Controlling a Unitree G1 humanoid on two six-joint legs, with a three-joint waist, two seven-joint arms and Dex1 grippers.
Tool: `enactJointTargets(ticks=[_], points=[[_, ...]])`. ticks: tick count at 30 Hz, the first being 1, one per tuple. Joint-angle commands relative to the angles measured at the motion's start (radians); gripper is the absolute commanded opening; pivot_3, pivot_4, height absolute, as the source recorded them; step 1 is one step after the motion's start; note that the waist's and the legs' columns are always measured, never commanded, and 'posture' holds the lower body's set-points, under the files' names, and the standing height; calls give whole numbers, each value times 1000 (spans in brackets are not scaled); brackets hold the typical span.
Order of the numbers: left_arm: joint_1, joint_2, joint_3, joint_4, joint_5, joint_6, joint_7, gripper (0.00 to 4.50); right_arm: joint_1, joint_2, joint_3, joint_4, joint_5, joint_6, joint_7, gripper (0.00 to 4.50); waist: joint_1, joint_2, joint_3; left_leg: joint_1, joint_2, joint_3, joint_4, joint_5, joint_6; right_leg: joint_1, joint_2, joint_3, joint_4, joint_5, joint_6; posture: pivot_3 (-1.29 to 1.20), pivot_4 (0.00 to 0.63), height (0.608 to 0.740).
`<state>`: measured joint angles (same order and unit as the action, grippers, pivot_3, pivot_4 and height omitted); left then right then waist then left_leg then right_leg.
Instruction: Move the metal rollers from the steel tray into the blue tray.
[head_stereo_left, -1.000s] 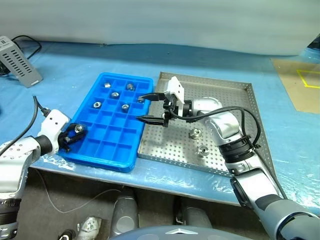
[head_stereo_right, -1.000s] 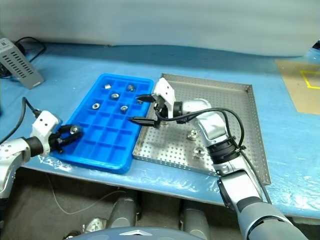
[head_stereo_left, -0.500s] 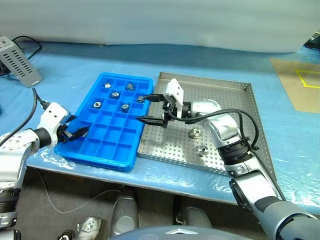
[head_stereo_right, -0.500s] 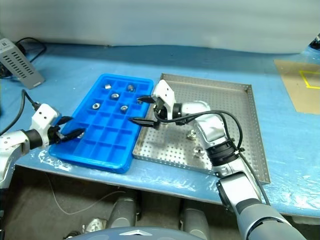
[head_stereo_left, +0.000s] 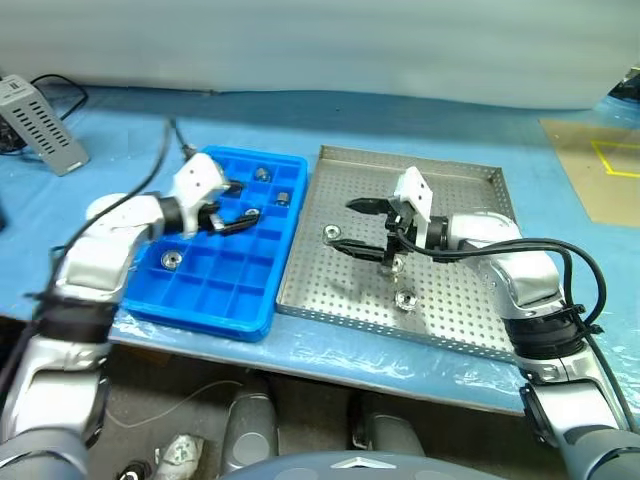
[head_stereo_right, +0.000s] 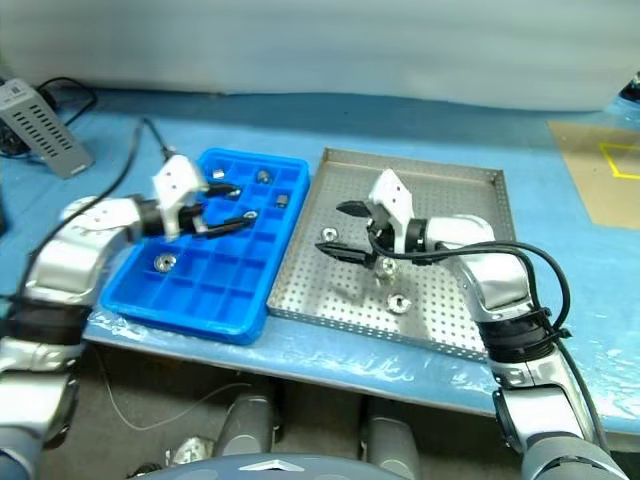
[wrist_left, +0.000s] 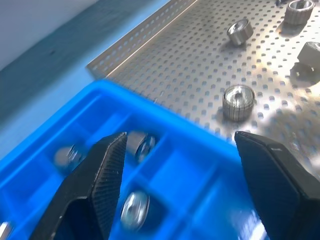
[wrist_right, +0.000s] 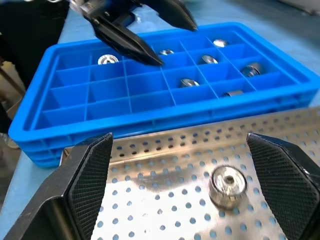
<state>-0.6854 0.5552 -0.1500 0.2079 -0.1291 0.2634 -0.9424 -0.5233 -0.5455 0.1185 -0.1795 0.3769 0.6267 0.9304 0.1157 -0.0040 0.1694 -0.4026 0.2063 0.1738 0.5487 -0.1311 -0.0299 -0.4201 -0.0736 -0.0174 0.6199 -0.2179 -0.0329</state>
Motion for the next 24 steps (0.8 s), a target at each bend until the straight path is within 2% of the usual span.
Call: enactJointTargets(ticks=[1, 6, 13, 19, 24], points=[[-105, -98, -91, 162, 86, -109, 22, 3638, 3, 2, -44, -73, 26, 24, -48, 4500, -17, 0, 0, -1, 0, 0, 1, 1, -1, -1, 0, 0, 0, 0, 0, -106, 150, 740], [-209, -185, -160, 385, 153, -233, -26, 3638, 47, 7, -60, -126, 33, 47, -106, 4500, -47, 0, 0, -3, 0, 0, 2, 0, 2, -2, 1, 1, 0, 0, 0, -177, 150, 740], [-286, -193, -201, 552, 203, -328, -165, 3638, 125, -5, -80, -152, 23, 23, -152, 4500, -51, 0, 0, -3, 0, 0, 3, -2, 5, -1, 1, 1, -1, 0, 0, -233, 150, 740], [-340, -274, -232, 642, 256, -327, -163, 3638, 179, -7, -82, -133, -2, -43, -166, 4500, -49, 0, 0, -2, 0, 1, 8, -4, 8, 2, 0, 1, -1, 0, 0, -257, 150, 740], [-378, -303, -302, 759, 375, -351, -127, 3638, 212, -8, -72, -124, -24, -80, -176, 4500, -53, 0, 0, -3, 0, 1, 12, -5, 10, 2, -1, 1, -1, 0, 0, -281, 150, 740]])
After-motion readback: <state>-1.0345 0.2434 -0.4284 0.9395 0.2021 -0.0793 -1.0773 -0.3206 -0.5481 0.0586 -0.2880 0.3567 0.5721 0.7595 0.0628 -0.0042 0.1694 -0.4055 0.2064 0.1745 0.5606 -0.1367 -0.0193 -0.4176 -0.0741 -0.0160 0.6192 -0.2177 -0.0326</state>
